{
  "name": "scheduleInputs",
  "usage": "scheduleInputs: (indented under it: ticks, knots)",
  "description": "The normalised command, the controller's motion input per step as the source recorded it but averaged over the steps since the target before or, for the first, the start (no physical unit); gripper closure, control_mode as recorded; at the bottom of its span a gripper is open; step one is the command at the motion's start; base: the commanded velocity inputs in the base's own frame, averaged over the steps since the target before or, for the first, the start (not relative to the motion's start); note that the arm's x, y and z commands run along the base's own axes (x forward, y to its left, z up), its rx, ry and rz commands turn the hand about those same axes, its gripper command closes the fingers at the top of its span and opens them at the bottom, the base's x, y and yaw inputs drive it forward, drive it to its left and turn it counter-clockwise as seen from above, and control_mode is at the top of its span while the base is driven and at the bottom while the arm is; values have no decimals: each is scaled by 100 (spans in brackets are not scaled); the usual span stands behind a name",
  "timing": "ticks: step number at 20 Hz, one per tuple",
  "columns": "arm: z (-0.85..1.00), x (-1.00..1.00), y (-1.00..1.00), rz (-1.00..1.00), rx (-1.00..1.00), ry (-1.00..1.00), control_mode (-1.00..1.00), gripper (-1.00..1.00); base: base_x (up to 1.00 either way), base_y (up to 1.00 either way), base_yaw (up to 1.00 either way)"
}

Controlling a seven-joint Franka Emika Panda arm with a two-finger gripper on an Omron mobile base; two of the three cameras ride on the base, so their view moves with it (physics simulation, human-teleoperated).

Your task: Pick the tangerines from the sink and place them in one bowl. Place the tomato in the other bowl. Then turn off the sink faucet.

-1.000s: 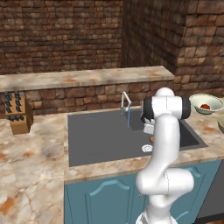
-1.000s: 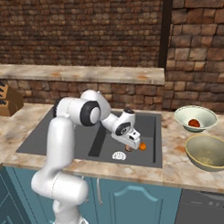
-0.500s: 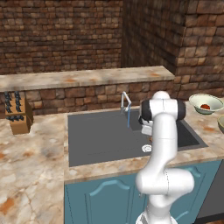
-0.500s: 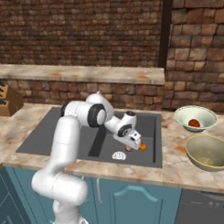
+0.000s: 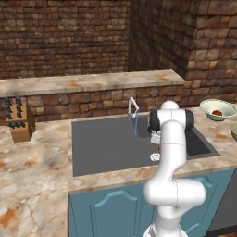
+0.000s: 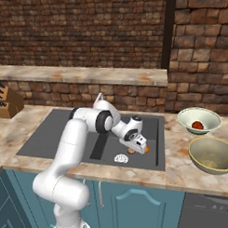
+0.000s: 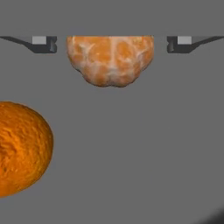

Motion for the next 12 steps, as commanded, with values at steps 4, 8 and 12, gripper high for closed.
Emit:
scheduleInputs:
  ticks: [4, 8, 12]
  knots:
    - [-20, -3, -1, 0, 0, 0, -100, -100, 0, 0, 0]
    - [-15, -1, 0, 0, 0, 0, -100, 100, 0, 0, 0]
    - [-14, -2, 1, 0, 0, 0, -100, 100, 0, 0, 0]
